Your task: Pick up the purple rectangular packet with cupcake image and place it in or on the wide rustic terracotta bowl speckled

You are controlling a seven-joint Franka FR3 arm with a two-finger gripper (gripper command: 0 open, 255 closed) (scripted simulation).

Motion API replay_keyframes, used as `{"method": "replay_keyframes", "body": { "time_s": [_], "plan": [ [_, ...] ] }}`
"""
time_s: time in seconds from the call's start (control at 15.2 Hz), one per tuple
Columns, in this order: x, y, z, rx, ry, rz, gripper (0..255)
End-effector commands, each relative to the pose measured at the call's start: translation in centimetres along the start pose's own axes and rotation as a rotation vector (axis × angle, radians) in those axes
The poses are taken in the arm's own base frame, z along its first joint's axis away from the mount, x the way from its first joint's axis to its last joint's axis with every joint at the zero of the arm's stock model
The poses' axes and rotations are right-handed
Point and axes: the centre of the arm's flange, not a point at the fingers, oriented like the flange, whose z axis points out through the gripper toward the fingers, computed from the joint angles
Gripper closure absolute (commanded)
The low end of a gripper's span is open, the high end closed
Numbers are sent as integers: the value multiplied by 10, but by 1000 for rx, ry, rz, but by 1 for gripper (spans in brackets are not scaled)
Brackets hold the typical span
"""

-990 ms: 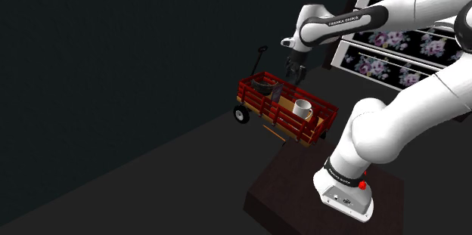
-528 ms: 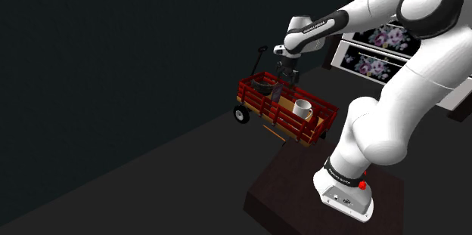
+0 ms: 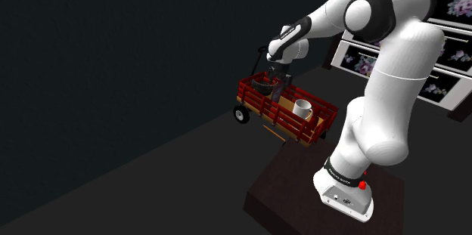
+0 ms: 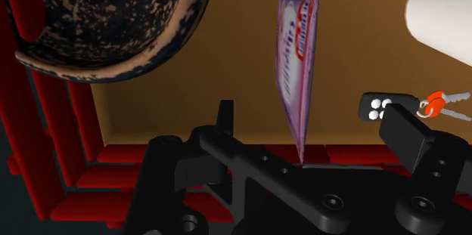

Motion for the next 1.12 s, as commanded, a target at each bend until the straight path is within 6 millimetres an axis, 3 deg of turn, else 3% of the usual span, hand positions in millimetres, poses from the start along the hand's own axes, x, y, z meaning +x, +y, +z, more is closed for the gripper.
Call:
{"method": "replay_keyframes", "body": {
  "time_s": [0.0,0.13,0.66,0.73,1.06],
  "plan": [
    [0,0,10,-1,0,-1,0],
    [0,0,24,-1,0,-1,0],
    [0,0,24,-1,0,-1,0],
    [0,0,24,-1,0,-1,255],
    [0,0,24,-1,0,-1,255]
  ]
}}
